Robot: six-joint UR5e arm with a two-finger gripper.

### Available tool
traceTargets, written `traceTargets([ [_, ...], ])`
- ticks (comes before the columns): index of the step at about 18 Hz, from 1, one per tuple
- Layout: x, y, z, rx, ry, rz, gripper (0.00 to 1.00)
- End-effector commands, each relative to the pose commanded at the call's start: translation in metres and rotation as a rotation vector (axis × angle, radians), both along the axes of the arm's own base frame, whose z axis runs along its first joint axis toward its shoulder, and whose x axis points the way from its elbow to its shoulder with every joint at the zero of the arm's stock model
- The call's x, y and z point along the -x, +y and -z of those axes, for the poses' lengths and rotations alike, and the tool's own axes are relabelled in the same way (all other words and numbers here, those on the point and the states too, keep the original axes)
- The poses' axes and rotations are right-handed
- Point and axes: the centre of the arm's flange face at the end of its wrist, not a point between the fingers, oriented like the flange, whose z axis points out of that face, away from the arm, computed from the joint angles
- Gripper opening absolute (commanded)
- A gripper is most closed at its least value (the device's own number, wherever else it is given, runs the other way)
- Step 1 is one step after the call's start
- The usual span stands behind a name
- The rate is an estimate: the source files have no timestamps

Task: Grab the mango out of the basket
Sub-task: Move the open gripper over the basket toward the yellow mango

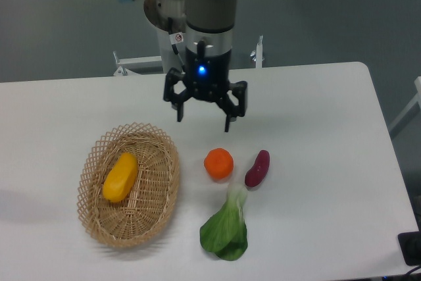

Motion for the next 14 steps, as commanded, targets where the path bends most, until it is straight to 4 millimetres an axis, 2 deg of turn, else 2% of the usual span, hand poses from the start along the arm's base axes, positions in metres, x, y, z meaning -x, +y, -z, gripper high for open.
traceTargets([
  [8,-0.019,0.018,0.014,0.010,-0.054,-0.017,1.00],
  [14,-0.048,0.042,0.038,0.045,-0.110,-0.020,1.00],
])
